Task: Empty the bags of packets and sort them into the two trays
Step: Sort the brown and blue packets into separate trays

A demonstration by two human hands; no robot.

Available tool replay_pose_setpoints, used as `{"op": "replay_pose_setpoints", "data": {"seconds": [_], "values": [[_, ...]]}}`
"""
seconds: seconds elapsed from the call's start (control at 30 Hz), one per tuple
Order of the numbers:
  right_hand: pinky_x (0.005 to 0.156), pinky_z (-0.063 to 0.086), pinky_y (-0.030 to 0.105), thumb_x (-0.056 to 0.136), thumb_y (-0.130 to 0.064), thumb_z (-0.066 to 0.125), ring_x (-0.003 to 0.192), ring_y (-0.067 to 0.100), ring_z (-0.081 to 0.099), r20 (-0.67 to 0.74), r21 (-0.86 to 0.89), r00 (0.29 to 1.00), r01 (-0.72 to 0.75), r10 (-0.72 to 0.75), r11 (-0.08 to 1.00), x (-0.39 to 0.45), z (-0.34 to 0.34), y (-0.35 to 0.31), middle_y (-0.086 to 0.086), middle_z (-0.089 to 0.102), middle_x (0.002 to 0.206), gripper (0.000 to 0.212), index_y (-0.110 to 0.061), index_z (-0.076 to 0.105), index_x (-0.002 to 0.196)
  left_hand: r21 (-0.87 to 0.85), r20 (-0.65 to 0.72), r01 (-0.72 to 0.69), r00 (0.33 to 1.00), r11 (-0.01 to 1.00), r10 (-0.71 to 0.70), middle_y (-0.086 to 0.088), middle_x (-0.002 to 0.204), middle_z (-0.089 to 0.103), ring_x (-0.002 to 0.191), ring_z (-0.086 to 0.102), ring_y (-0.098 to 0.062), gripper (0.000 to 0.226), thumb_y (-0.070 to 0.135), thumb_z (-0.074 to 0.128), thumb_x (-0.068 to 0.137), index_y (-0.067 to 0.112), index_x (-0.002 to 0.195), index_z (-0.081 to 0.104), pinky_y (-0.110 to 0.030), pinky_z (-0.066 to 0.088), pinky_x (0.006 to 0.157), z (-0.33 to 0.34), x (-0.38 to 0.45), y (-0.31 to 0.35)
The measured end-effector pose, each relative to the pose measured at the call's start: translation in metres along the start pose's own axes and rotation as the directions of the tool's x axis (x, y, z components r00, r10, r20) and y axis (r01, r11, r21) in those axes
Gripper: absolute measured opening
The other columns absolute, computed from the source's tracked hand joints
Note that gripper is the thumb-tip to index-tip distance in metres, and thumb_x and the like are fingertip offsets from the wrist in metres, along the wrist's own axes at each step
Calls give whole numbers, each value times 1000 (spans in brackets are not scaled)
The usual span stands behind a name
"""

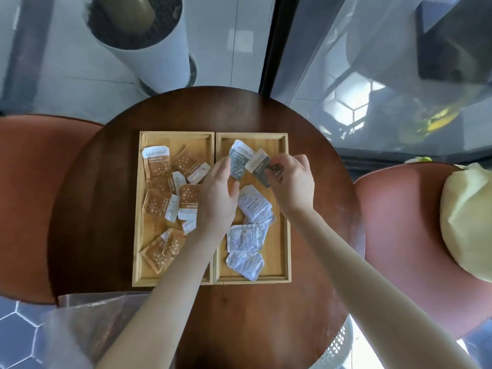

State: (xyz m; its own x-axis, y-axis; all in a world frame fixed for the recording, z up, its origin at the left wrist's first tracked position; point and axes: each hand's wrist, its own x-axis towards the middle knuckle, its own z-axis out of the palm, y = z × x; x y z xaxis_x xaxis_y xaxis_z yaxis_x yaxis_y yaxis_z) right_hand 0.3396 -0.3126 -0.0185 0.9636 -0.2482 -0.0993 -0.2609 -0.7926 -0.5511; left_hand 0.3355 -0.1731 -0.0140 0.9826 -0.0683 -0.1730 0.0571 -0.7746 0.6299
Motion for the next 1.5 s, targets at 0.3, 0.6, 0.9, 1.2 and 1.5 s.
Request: {"op": "replay_pose_setpoints", "data": {"seconds": [0.3, 0.6, 0.9, 1.2, 1.5], "values": [[78, 49, 44, 82, -3, 59, 101, 37, 55, 57, -145, 966, 259, -254, 955, -22, -9, 4, 17, 64, 114, 21, -2, 66, 102, 100, 71, -182, 982, 978, 176, -17, 138, 47, 130, 41, -30, 32, 2, 61, 83, 0, 115, 59, -46, 38, 106, -1, -20, -8], [76, 50, 44, 78, -7, 68, 99, 38, 59, 53, -174, 990, 139, -132, 975, -85, 2, 10, 15, 68, 105, 27, -1, 66, 104, 151, 290, -425, 882, 892, 371, -16, 124, 60, 115, 57, -31, 46, -8, 68, 72, -1, 116, 59, -47, 46, 97, -4, -37, -14], [80, 47, 44, 78, -19, 69, 102, 37, 56, 13, -154, 999, 47, -45, 987, -88, 11, 7, 14, 65, 109, 31, -4, 64, 105, 76, 120, -383, 920, 921, 373, -18, 97, 72, 89, 69, -30, 24, -8, 67, 75, -4, 98, 68, -39, 55, 82, -7, -40, -17], [82, 33, 34, 83, -19, 65, 104, 29, 47, 55, -90, 994, -92, 97, 992, -82, 11, 4, 7, 65, 104, 15, -10, 65, 95, -188, -40, 4, 999, 982, -11, -17, 93, 72, 84, 68, -23, 26, 9, 59, 87, -1, 111, 62, -19, 46, 70, -13, -37, -19], [63, 51, 34, 83, 0, 60, 75, 26, 60, -144, 157, 989, 49, -26, 986, -66, -4, -4, 13, 67, 86, 20, -1, 63, 103, -68, 38, -94, 995, 993, 96, -19, 108, 65, 88, 63, -27, 41, 4, 60, 85, -3, 124, 50, -27, 49, 81, -7, -39, -20]]}}
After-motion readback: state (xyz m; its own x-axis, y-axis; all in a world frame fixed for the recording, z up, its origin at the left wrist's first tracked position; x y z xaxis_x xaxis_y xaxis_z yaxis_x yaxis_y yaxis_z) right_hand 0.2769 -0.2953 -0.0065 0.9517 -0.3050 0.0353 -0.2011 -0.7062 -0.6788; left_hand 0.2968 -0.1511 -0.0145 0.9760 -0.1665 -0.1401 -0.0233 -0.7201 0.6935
